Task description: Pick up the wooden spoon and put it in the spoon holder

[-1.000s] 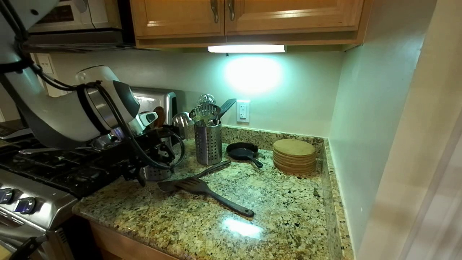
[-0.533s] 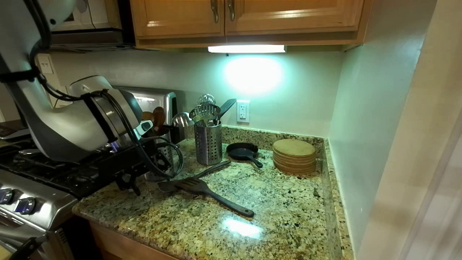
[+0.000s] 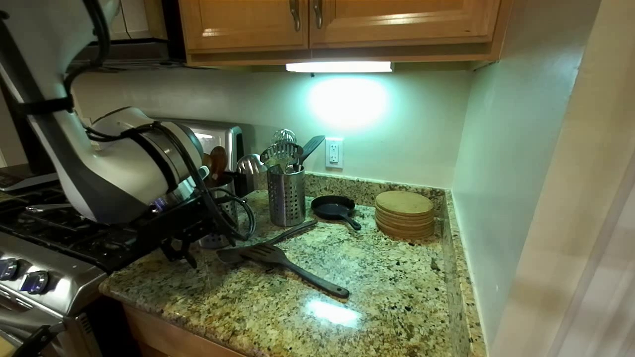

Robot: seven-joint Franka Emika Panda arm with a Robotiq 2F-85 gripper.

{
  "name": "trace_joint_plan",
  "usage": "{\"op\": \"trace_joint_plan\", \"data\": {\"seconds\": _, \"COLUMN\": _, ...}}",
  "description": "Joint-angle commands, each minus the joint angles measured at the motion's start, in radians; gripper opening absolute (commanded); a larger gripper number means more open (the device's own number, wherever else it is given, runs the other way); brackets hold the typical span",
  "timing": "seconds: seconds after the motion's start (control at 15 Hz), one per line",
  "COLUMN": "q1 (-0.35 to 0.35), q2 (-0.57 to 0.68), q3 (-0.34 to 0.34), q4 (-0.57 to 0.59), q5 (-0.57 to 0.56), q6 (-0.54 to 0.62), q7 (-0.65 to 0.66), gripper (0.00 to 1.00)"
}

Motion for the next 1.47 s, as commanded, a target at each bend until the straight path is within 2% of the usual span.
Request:
{"op": "trace_joint_plan", "data": {"seconds": 0.0, "q1": -0.006, "q2": 0.056, "q3": -0.007, "q4": 0.062, "q5": -0.125, "q6": 0.049, "q7": 0.114, "gripper": 1.0}}
{"op": "trace_joint_plan", "data": {"seconds": 0.73, "q1": -0.013, "q2": 0.231, "q3": 0.011, "q4": 0.217, "q5": -0.349, "q6": 0.043, "q7": 0.278, "gripper": 1.0}}
{"op": "trace_joint_plan", "data": {"seconds": 0.8, "q1": -0.015, "q2": 0.239, "q3": 0.012, "q4": 0.227, "q5": -0.368, "q6": 0.042, "q7": 0.292, "gripper": 0.97}}
{"op": "trace_joint_plan", "data": {"seconds": 0.93, "q1": -0.016, "q2": 0.253, "q3": 0.015, "q4": 0.243, "q5": -0.404, "q6": 0.041, "q7": 0.321, "gripper": 0.75}}
{"op": "trace_joint_plan", "data": {"seconds": 1.0, "q1": -0.017, "q2": 0.257, "q3": 0.016, "q4": 0.249, "q5": -0.422, "q6": 0.04, "q7": 0.332, "gripper": 0.72}}
{"op": "trace_joint_plan", "data": {"seconds": 1.4, "q1": -0.025, "q2": 0.265, "q3": 0.026, "q4": 0.268, "q5": -0.513, "q6": 0.04, "q7": 0.407, "gripper": 0.32}}
